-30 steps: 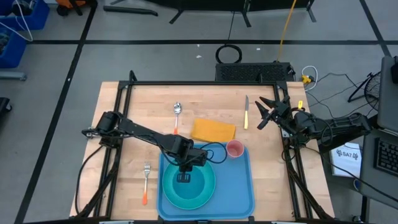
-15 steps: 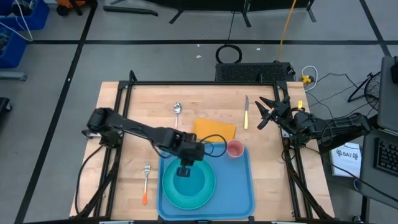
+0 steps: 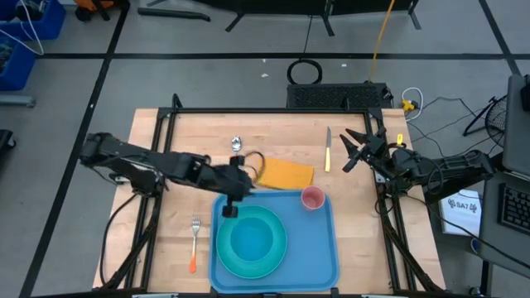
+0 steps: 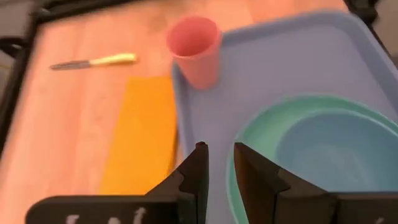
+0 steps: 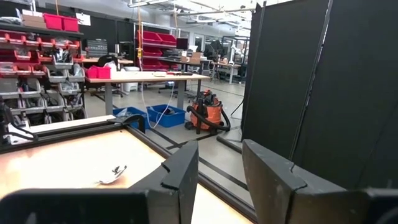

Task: Set up tray
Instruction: Put the yellow napkin on the blue serving tray to the right of the light green plate

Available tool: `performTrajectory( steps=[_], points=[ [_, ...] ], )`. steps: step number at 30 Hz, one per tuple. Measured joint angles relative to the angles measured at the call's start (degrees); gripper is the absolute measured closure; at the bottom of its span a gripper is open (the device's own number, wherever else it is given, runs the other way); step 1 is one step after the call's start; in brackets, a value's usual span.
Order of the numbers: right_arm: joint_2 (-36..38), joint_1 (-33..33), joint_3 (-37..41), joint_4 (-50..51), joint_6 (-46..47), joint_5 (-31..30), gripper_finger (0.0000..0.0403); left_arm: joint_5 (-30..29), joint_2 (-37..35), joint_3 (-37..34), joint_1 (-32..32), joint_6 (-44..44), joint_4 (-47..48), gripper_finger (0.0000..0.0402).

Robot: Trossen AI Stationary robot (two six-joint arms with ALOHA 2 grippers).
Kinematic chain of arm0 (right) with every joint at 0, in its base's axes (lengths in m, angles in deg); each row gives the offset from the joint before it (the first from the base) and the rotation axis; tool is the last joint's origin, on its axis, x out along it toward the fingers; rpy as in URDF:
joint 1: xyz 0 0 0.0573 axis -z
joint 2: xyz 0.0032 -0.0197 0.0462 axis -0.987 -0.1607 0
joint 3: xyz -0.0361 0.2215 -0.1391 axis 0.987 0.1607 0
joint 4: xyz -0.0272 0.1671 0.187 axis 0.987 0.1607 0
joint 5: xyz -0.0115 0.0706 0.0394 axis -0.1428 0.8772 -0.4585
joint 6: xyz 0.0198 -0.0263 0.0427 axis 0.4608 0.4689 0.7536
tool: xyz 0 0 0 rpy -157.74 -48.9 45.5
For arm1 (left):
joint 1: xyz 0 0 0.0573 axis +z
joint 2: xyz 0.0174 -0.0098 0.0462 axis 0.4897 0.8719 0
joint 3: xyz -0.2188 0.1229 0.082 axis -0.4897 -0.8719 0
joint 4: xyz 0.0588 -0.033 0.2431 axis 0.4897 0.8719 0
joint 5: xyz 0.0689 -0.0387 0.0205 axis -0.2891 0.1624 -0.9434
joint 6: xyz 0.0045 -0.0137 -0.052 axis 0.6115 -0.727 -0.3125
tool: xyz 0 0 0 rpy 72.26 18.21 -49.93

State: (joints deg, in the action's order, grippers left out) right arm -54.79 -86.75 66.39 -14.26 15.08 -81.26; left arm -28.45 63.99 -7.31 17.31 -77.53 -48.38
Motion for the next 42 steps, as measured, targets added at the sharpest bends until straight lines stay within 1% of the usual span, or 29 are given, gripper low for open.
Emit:
performTrajectory(
  steps=[2,6,9,12,15,17,20,22,25,29,32,36,38,40,42],
  points=[
    [0.02,0.01,0.00,-0.14,0.04,0.38,0.0287,-0.14,-4.31,-6.81,1.46,-0.56,-5.73,0.0321],
    [0.02,0.00,0.00,-0.29,0.21,4.14,0.0287,-0.39,-12.79,-20.22,5.13,-2.77,-17.46,0.0321],
    [0.13,0.00,0.00,-0.33,0.30,7.17,0.0287,-0.50,-18.85,-28.50,7.70,-3.12,-26.06,0.0321],
    [0.11,0.13,0.00,-0.45,2.55,7.28,0.0287,-0.18,-24.51,-35.15,9.54,-3.28,-32.52,0.0321],
    [-0.43,1.41,-0.08,0.07,8.00,7.51,0.0287,-0.19,-29.75,-39.80,11.12,-3.38,-33.96,0.0321],
    [-1.48,2.25,-1.02,3.33,10.51,9.17,0.0287,-0.19,-32.37,-42.07,12.43,-3.94,-34.34,0.0321],
    [-4.99,4.55,-4.90,9.88,14.07,11.16,0.0287,-0.19,-35.29,-45.04,14.34,-4.66,-35.16,0.0321],
    [-8.37,6.73,-7.86,12.64,16.12,13.55,0.0287,-0.15,-36.75,-47.16,15.76,-4.67,-35.54,0.0321],
    [-14.13,11.07,-12.75,16.05,18.45,20.59,0.0287,0.56,-37.35,-49.59,17.66,-5.01,-38.23,0.0321],
    [-23.12,19.62,-20.34,26.33,21.33,29.75,0.0287,4.38,-37.58,-52.40,19.96,-5.52,-42.27,0.0321],
    [-28.84,26.08,-23.38,27.03,20.79,37.63,0.0287,4.86,-37.56,-53.41,21.11,-6.20,-42.46,0.0321],
    [-35.46,35.57,-27.05,26.75,21.22,51.24,0.0287,5.51,-37.56,-54.28,22.07,-5.52,-42.55,0.0321],
    [-39.25,40.43,-29.26,28.45,21.44,57.06,0.0287,6.60,-37.56,-54.66,22.57,-4.72,-42.87,0.0321],
    [-43.23,44.49,-31.58,32.15,21.01,60.76,0.0287,7.74,-37.56,-55.25,23.13,-4.55,-44.45,0.0321],
    [-47.35,47.64,-33.70,35.68,19.79,63.03,0.0287,8.77,-37.56,-55.75,23.62,-4.51,-45.82,0.0321]
  ],
)
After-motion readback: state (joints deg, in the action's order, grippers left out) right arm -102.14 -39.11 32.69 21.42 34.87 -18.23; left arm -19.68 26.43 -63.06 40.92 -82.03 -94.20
